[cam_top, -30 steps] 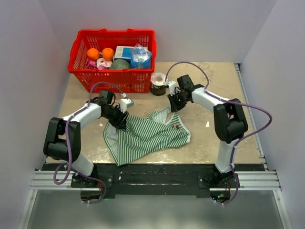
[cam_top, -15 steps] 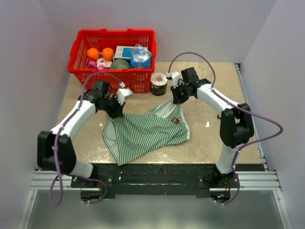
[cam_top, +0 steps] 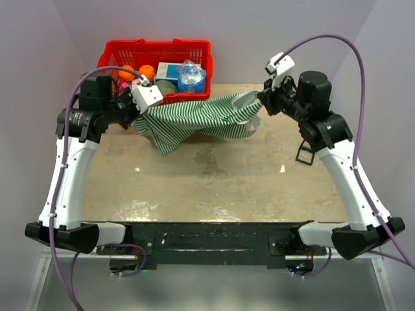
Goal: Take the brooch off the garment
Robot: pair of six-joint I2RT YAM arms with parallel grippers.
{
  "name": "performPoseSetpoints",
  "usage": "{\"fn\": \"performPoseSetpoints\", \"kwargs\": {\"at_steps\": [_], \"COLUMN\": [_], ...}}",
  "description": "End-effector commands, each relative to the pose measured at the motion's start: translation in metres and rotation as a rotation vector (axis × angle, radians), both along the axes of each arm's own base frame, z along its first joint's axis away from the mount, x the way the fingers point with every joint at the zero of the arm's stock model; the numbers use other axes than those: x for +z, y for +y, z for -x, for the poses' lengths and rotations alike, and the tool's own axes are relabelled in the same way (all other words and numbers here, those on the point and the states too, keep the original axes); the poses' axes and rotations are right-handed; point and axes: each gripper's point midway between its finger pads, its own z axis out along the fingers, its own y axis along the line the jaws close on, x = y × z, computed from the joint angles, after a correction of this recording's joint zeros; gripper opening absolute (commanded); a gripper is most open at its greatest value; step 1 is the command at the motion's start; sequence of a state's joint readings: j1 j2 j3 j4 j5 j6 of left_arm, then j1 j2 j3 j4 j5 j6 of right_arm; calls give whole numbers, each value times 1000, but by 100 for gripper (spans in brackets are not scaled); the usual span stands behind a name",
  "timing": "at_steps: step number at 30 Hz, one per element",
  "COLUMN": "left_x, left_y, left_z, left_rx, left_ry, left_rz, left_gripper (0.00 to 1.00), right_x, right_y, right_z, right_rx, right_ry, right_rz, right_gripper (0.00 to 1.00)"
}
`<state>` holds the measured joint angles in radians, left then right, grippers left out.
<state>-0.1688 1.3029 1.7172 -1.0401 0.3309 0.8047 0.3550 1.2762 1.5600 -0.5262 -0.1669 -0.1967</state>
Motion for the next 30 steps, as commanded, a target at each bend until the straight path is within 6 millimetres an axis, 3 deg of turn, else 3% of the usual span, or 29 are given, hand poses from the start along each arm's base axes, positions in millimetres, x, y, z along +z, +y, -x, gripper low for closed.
{"fn": "performPoseSetpoints", "kwargs": {"at_steps": [1, 2, 6, 8, 10, 12, 16, 17, 18, 19, 21, 22, 24, 25, 26, 28, 30], "left_x": [45, 72, 139, 168, 184, 182, 130, 97, 81, 38, 10, -35, -59, -98, -104, -144, -163], "left_y": [16, 17, 21, 27, 23, 21, 9, 4, 2, 2, 0, 0, 1, 5, 9, 6, 8], "left_z": [6, 9, 27, 40, 48, 55, 55, 47, 45, 42, 31, 27, 4, -8, -22, -38, -48], "left_rx": [55, 66, 98, 130, 126, 124, 91, 80, 78, 80, 94, 101, 152, 222, 284, 305, 352], "left_ry": [-118, -188, -377, -466, -524, -525, -375, -299, -273, -194, -192, -115, -142, -69, -81, 29, 81], "left_rz": [-35, -19, 19, 33, 50, 44, -2, -27, -33, -60, -64, -94, -105, -114, -119, -151, -142], "left_gripper": [0, 0, 0, 0, 0, 0, 0, 0, 0, 0, 0, 0, 0, 0, 0, 0, 0], "right_x": [19, 32, 72, 79, 84, 78, 55, 44, 35, 10, -16, -38, -77, -97, -116, -143, -174], "right_y": [5, 7, 1, -1, -1, -1, 5, 9, 13, 20, 24, 27, 33, 35, 34, 32, 34], "right_z": [13, 25, 60, 75, 87, 90, 80, 75, 72, 63, 50, 43, 18, 11, -9, -25, -40], "right_rx": [24, 61, 117, 143, 162, 168, 156, 166, 176, 189, 172, 161, 125, 103, 52, -9, -21], "right_ry": [34, 19, -63, -68, -73, -52, 24, 49, 73, 142, 216, 281, 370, 415, 431, 478, 543], "right_rz": [-41, -45, -41, -40, -48, -48, -75, -77, -76, -66, -61, -56, -37, -39, -26, -28, -23], "right_gripper": [0, 0, 0, 0, 0, 0, 0, 0, 0, 0, 0, 0, 0, 0, 0, 0, 0]}}
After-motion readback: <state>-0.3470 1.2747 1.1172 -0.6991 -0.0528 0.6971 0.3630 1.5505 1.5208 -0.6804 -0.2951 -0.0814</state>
